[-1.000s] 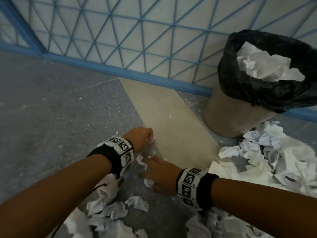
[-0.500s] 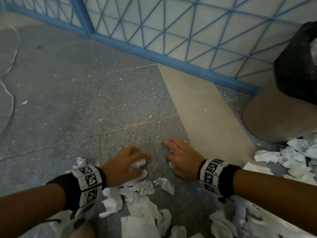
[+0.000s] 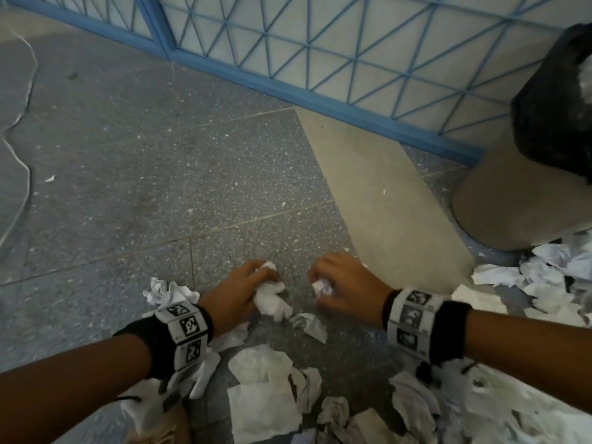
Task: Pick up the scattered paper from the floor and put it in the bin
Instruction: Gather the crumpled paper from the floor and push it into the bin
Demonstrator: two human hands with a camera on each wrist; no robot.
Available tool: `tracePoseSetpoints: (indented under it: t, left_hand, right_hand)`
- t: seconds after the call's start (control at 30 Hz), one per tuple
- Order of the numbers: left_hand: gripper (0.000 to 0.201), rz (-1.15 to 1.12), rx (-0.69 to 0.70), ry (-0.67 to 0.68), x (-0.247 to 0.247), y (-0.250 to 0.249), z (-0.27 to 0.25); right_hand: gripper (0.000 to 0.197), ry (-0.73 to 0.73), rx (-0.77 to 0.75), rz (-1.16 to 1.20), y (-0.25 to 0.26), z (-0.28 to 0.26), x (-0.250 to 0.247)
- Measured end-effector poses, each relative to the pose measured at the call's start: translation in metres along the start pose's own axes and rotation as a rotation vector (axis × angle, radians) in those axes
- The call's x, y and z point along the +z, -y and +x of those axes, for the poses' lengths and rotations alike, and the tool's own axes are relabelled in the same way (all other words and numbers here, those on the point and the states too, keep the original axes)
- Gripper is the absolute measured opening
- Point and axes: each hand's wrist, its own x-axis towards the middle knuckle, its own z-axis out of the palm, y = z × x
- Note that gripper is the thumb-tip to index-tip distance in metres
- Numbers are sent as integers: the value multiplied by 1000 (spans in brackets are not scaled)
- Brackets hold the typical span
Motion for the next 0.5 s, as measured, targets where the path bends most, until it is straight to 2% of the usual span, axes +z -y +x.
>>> tracePoseSetpoints:
  t: [0.03,0.07,0.17,0.27,0.33,0.4,0.5]
  left_hand:
    - [62,-57,-29,-11,-1,-1,2]
    - [58,-87,-55,-23,-1,-1,5]
    - [34,-99,-115,-60,3,-2,13]
    - [31,-83,-177,-93,5,-4,23]
    - [31,-83,-217,-119,2,-7,30]
    - [31,-83,-248,-108,-1,-12,37]
    - [23,-136,-207,-135,-10,-26,51]
  right_hand:
    - [34,55,-15,8,8,-7,7]
    - [38,136,-33,-30,15,-12,16]
    - [40,358,-44,-212,21,-17,38]
    - [38,403,-68,-303,19,-15,48]
    - [33,357,-40,-293,16,-16,44]
    - [23,247,-28,-262,10,-21,34]
    - [26,57,72,-95,-1,-30,4]
